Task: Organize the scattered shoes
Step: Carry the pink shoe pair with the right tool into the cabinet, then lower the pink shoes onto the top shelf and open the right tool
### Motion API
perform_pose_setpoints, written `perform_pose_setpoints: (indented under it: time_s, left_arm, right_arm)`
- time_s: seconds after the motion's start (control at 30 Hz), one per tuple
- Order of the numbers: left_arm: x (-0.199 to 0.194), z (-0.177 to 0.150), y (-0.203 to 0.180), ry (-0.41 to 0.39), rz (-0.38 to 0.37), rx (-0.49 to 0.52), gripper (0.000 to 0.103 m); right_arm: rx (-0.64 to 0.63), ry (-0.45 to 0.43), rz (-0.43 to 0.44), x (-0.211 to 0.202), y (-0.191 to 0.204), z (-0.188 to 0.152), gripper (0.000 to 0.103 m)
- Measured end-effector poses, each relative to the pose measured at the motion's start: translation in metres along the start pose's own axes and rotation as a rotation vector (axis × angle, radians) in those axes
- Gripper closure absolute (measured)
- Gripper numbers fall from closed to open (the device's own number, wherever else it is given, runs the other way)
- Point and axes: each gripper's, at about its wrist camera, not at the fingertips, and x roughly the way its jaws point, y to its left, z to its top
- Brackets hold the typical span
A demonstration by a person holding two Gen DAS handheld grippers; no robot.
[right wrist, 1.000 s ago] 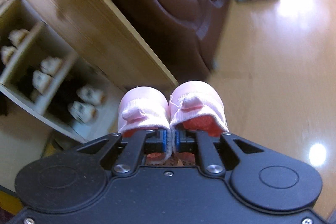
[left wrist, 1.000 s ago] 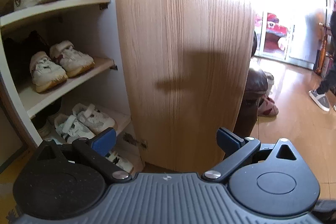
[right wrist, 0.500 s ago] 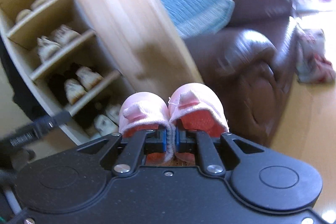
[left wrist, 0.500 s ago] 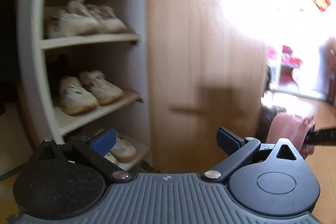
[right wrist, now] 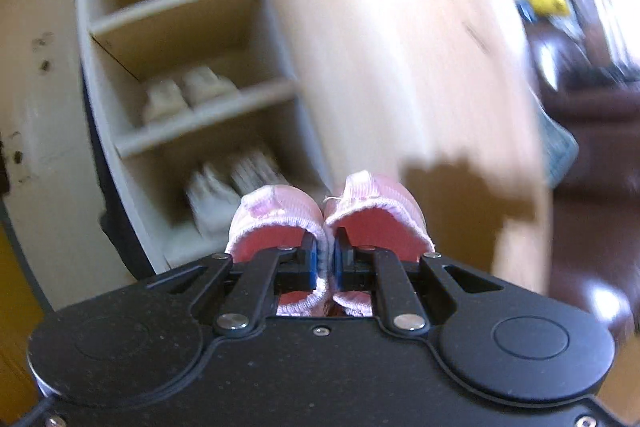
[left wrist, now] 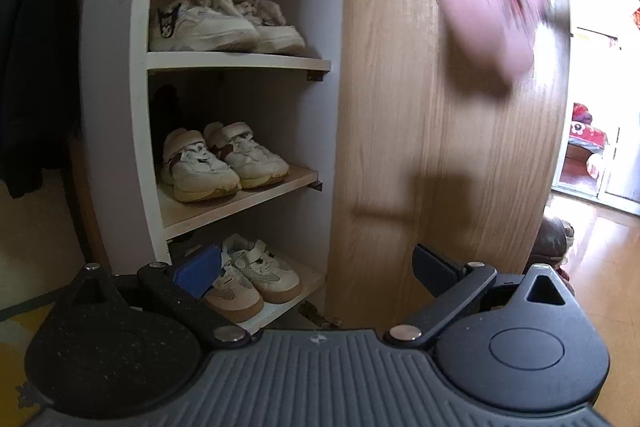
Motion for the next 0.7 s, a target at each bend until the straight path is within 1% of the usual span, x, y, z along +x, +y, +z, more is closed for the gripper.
perform_pose_setpoints:
  time_s: [0.17, 0.27, 0.33, 0.57, 0.7]
  left_arm:
    - [0.002, 0.001, 0.008, 0.008, 0.009, -0.022, 0.001]
    - [0.002, 0.001, 0.013, 0.01, 0.013, -0.038, 0.001]
    - [0.002, 0.002, 0.016, 0.013, 0.013, -0.047, 0.001]
    - [0.003, 0.003, 0.024, 0.018, 0.021, -0.072, 0.001]
    - [-0.005, 0.007, 0.028, -0.043, 0.087, -0.068, 0.001]
  right_arm:
    - [-0.079, -0.076, 0.074, 0.019, 0.045, 0.083, 0.094]
    - [-0.136, -0.101, 0.095, 0.033, 0.073, 0.126, 0.094]
    - [-0.151, -0.103, 0.109, 0.043, 0.088, 0.15, 0.094]
    - [-0.208, -0.133, 0.115, 0.073, 0.135, 0.216, 0.094]
    - [-0.245, -0.138, 0.101, 0.09, 0.155, 0.245, 0.094]
